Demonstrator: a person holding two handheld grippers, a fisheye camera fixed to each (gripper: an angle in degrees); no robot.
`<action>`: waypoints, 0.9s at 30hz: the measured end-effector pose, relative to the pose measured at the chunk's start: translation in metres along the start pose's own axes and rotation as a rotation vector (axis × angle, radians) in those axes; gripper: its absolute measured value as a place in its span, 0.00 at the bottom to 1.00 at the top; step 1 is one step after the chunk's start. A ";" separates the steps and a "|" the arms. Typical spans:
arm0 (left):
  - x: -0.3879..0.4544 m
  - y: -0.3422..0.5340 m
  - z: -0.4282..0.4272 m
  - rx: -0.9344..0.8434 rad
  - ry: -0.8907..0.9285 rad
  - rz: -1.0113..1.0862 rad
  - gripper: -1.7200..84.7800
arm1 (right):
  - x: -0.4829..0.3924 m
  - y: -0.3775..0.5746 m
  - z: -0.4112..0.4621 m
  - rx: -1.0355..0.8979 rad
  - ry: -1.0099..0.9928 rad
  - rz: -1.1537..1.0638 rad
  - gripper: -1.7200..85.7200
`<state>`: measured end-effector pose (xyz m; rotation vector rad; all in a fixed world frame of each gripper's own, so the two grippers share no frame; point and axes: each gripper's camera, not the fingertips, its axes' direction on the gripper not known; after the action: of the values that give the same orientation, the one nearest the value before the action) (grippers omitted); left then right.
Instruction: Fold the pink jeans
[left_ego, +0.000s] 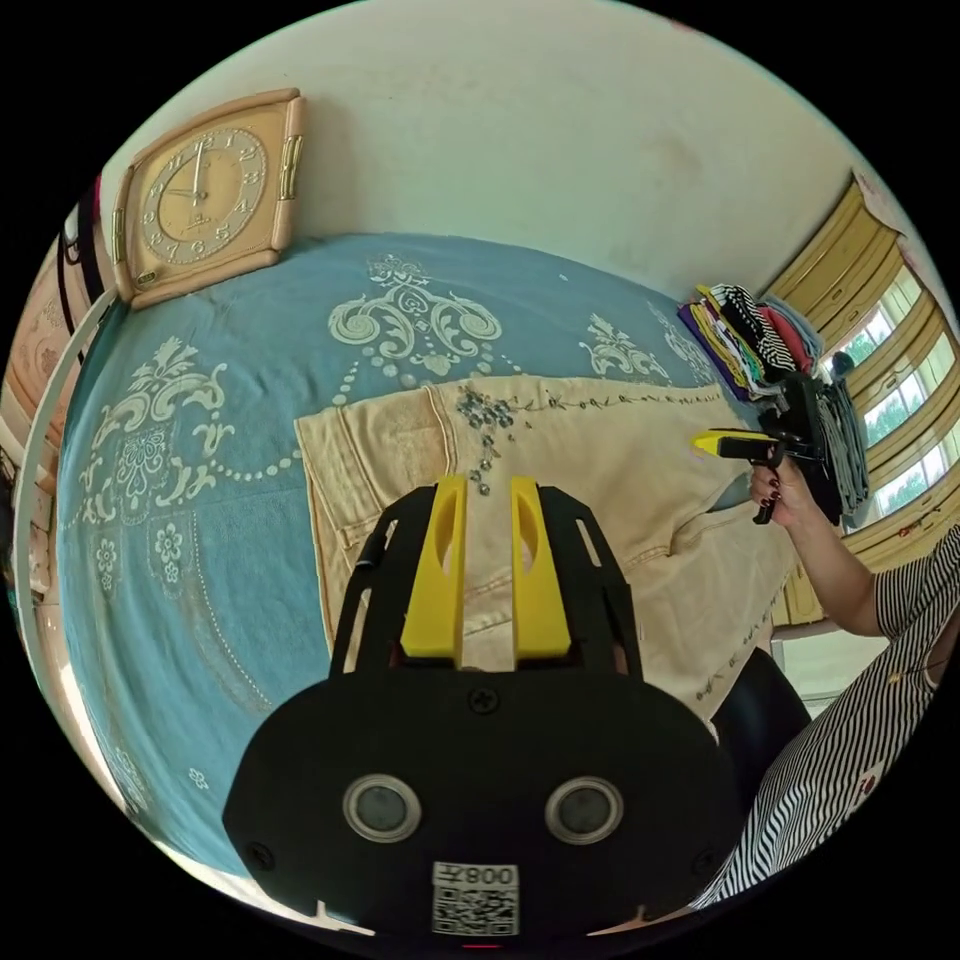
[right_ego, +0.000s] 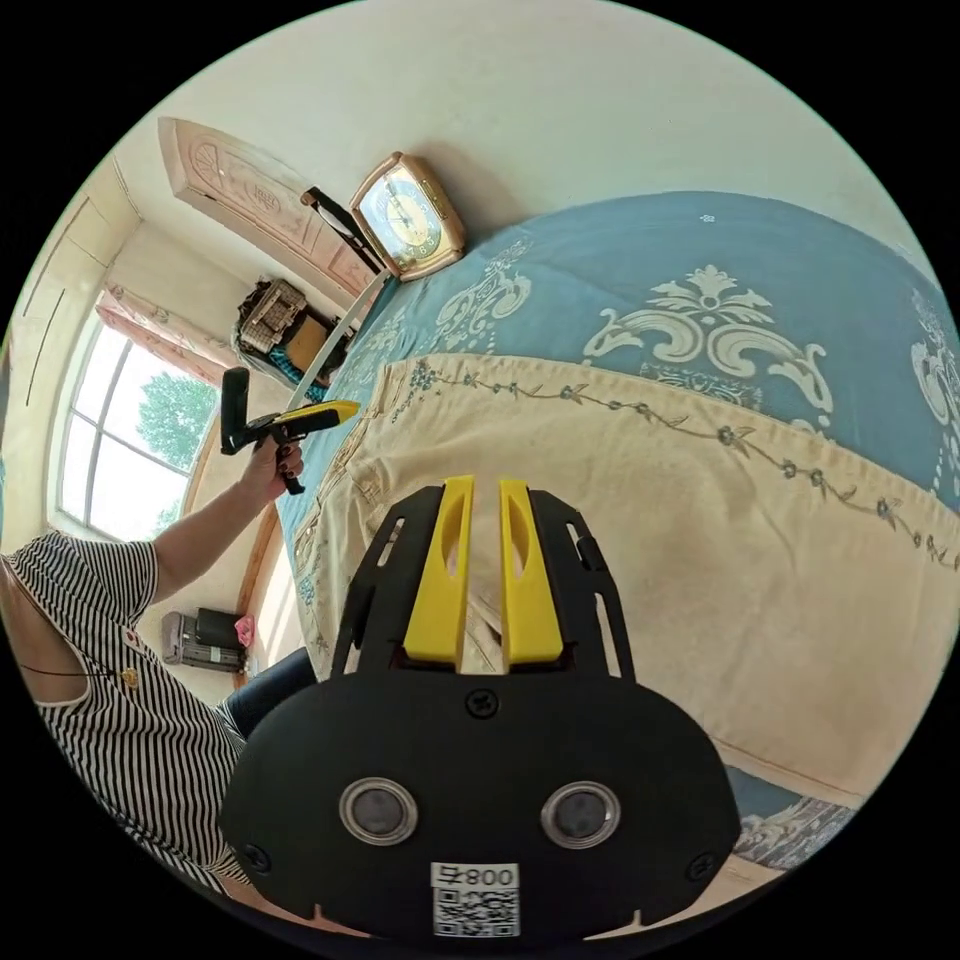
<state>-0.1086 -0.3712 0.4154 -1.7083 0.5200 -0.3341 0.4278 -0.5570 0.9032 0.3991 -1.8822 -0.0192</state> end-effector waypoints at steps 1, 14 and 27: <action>0.003 -0.013 0.004 -0.018 -0.015 0.015 0.10 | 0.000 -0.001 -0.003 -0.002 0.017 -0.005 0.07; 0.025 -0.150 0.029 -0.322 -0.267 0.248 0.15 | -0.045 -0.065 0.004 -0.122 0.122 -0.211 0.11; 0.046 -0.199 0.054 -0.496 -0.195 0.339 0.15 | -0.080 -0.088 0.061 -0.349 0.348 -0.303 0.12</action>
<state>-0.0112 -0.3208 0.5958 -2.0552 0.7782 0.2243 0.4181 -0.6279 0.7908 0.4119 -1.4276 -0.4479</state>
